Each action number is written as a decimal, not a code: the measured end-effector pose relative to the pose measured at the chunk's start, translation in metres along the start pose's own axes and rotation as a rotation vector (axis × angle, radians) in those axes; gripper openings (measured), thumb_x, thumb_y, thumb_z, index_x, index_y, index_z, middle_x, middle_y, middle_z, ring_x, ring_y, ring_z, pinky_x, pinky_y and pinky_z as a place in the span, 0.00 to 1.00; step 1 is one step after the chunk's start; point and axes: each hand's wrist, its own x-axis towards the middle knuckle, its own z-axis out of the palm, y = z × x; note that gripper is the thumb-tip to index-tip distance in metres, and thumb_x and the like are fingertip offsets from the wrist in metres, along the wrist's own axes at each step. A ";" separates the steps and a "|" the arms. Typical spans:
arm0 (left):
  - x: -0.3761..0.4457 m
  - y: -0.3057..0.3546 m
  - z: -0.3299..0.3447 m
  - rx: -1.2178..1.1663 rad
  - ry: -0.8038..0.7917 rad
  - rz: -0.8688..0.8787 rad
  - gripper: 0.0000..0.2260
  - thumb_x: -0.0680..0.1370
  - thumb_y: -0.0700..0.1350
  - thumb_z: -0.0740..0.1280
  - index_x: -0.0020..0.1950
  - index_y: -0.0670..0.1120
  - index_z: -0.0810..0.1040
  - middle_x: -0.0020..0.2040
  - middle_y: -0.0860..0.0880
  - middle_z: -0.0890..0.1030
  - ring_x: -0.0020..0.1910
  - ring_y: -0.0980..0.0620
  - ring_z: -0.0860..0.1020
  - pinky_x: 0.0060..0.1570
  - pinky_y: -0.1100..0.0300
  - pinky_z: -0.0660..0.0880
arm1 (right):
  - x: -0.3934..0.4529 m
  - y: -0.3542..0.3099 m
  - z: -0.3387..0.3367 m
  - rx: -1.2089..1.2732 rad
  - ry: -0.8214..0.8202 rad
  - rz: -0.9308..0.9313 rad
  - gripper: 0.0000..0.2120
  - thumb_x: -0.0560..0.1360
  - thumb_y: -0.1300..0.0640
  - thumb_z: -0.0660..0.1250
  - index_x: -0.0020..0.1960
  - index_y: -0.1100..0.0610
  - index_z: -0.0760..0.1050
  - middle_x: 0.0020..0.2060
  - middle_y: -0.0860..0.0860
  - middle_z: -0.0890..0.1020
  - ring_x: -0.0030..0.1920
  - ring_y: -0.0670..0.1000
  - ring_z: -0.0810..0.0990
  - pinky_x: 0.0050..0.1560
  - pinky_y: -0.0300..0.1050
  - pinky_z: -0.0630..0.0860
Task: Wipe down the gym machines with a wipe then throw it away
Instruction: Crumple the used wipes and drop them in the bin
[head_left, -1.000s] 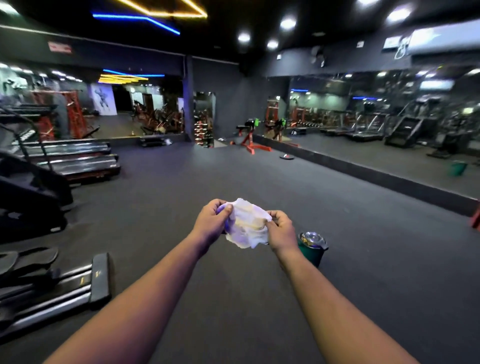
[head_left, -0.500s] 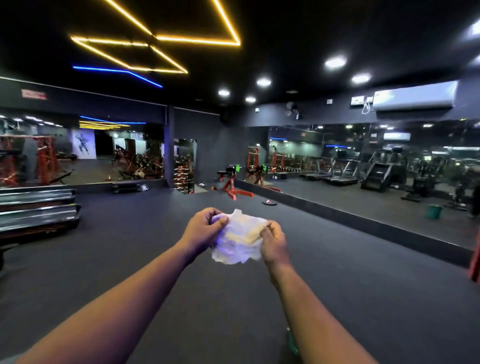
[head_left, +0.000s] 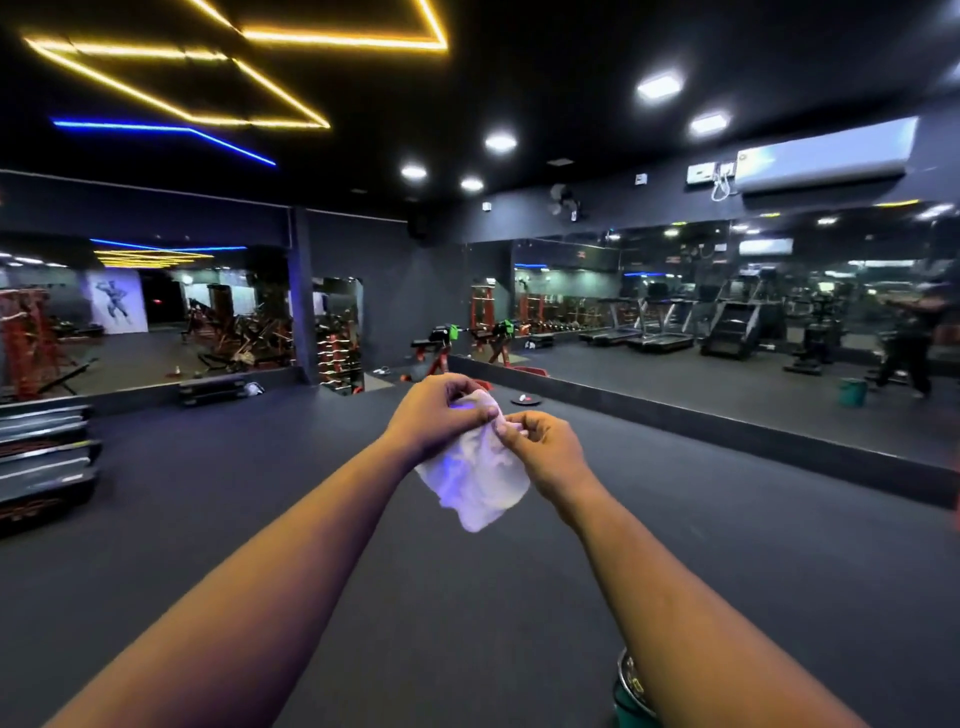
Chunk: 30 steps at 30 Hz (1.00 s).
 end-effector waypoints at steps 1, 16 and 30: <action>0.011 -0.019 0.003 -0.086 0.008 -0.024 0.13 0.70 0.55 0.78 0.49 0.50 0.85 0.46 0.58 0.86 0.48 0.60 0.83 0.49 0.61 0.77 | 0.017 0.010 0.007 0.014 0.043 0.006 0.05 0.79 0.58 0.72 0.49 0.60 0.82 0.39 0.49 0.84 0.36 0.40 0.78 0.40 0.36 0.74; 0.091 -0.236 0.204 -0.622 -0.464 -0.414 0.06 0.80 0.42 0.72 0.56 0.44 0.82 0.48 0.47 0.87 0.45 0.49 0.83 0.42 0.55 0.80 | 0.125 0.254 -0.003 0.193 0.520 0.440 0.05 0.79 0.62 0.68 0.54 0.57 0.79 0.50 0.53 0.85 0.46 0.48 0.82 0.46 0.45 0.79; 0.219 -0.365 0.424 -0.581 -0.764 -0.580 0.08 0.81 0.37 0.68 0.57 0.46 0.83 0.45 0.51 0.85 0.41 0.55 0.80 0.38 0.59 0.75 | 0.196 0.492 -0.091 0.171 0.505 0.703 0.10 0.80 0.69 0.65 0.52 0.55 0.80 0.44 0.53 0.83 0.44 0.51 0.81 0.47 0.56 0.81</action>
